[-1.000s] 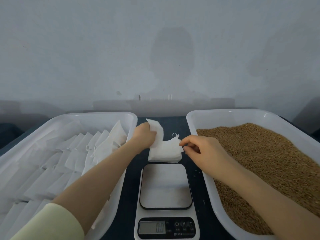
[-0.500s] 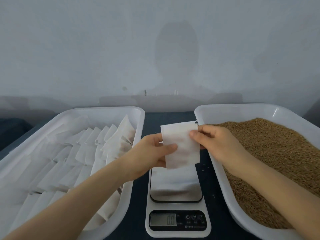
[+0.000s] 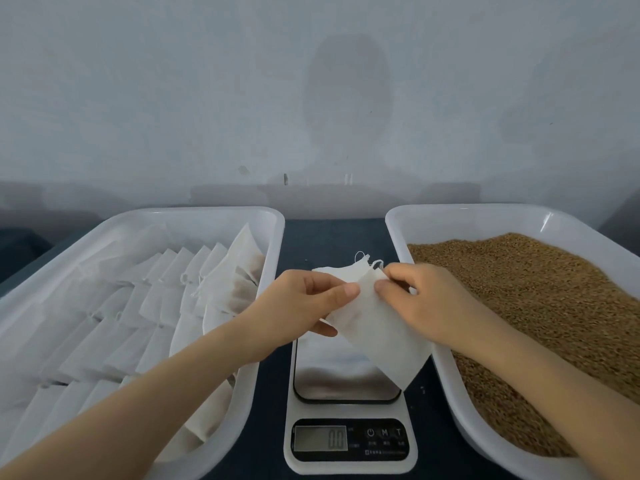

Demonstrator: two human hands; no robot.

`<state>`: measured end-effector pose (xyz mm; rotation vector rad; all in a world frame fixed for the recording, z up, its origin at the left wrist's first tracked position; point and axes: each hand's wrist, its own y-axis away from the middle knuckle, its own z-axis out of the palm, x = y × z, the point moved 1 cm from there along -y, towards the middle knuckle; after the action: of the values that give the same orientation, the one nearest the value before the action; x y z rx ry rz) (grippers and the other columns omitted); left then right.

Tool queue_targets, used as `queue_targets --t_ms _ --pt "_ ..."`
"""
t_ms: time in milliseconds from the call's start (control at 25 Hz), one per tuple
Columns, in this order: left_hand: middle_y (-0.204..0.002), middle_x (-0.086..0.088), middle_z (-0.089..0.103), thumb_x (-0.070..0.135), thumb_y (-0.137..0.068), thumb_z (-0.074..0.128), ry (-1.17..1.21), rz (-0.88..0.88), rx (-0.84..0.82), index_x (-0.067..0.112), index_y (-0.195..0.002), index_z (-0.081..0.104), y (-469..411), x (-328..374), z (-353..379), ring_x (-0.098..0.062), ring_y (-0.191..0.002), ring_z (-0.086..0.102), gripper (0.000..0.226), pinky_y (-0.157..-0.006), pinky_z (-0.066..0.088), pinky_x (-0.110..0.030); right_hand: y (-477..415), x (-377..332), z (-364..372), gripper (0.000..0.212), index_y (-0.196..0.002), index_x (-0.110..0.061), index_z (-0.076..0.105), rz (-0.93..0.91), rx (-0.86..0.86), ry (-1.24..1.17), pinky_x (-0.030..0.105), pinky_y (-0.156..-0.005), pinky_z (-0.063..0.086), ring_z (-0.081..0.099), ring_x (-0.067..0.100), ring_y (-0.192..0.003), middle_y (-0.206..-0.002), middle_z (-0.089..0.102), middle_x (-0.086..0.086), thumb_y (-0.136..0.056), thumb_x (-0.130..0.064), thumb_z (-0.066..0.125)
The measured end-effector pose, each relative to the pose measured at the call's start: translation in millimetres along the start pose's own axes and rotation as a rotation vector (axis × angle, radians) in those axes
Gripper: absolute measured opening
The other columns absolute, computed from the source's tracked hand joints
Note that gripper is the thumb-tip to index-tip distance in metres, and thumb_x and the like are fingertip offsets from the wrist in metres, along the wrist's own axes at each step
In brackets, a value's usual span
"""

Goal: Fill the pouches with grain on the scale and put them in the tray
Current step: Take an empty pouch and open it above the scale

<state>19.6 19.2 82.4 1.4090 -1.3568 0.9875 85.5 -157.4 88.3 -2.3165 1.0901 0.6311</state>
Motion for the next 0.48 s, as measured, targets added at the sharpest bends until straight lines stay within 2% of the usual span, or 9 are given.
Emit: queue_targets --t_ms 80,160,240,280,360,480 --pt "-0.079 0.004 0.073 0.025 -0.090 0.064 -0.004 -0.028 0.009 0.017 -0.087 0.076 -1.0 -1.0 -0.3 -0.010 -0.074 0.068 0.015 -0.071 0.056 -0.024 0.3 1.5 -0.3 0.036 -0.062 -0.005 0.038 0.000 0.011 -0.017 0.024 -0.049 0.027 0.033 0.008 -0.047 -0.052 0.035 -0.003 -0.091 -0.021 0.053" --pt "-0.081 0.003 0.074 0.022 -0.089 0.065 0.000 -0.060 -0.012 0.016 -0.087 0.076 -1.6 -2.2 -0.8 -0.010 -0.075 0.068 0.013 -0.070 0.055 -0.024 2.0 0.1 0.3 0.030 -0.064 -0.012 0.045 -0.022 0.041 -0.007 0.019 -0.054 0.031 0.041 0.004 -0.055 -0.059 0.044 -0.010 -0.090 -0.025 0.056" --pt "-0.080 0.005 0.073 0.024 -0.087 0.068 0.033 -0.094 -0.008 0.018 -0.084 0.077 -2.2 -2.8 -2.5 -0.007 -0.072 0.066 0.011 -0.066 0.053 -0.020 3.1 -3.7 -1.6 0.014 -0.078 -0.024 0.054 -0.076 0.217 0.030 0.021 -0.074 0.036 0.048 0.002 -0.079 -0.082 0.050 -0.015 -0.086 -0.030 0.062" --pt "-0.072 0.008 0.069 0.025 -0.085 0.070 0.058 -0.110 0.007 0.019 -0.080 0.077 -2.6 -2.4 -3.7 -0.003 -0.065 0.062 0.010 -0.063 0.050 -0.017 4.3 -6.5 -4.3 0.013 -0.083 -0.025 0.054 -0.104 0.335 0.028 0.021 -0.079 0.036 0.046 0.005 -0.085 -0.087 0.048 -0.015 -0.084 -0.030 0.065" --pt "-0.060 0.010 0.058 0.025 -0.081 0.074 0.151 -0.131 0.040 0.022 -0.070 0.075 -4.0 -2.0 -6.3 -0.002 -0.054 0.050 0.011 -0.055 0.044 -0.014 6.5 -11.0 -9.4 0.015 -0.083 -0.023 0.053 -0.185 0.449 -0.034 0.014 -0.074 0.036 0.045 0.004 -0.081 -0.085 0.046 -0.016 -0.083 -0.029 0.067" --pt "-0.056 0.007 0.055 0.027 -0.072 0.077 0.272 -0.116 0.045 0.023 -0.061 0.072 -4.1 -0.8 -8.1 -0.003 -0.049 0.048 0.012 -0.050 0.042 -0.013 9.3 -15.7 -2.6 0.012 -0.087 -0.023 0.058 -0.264 0.283 -0.076 0.010 -0.067 0.042 0.054 0.003 -0.077 -0.080 0.054 -0.015 -0.087 -0.035 0.059"
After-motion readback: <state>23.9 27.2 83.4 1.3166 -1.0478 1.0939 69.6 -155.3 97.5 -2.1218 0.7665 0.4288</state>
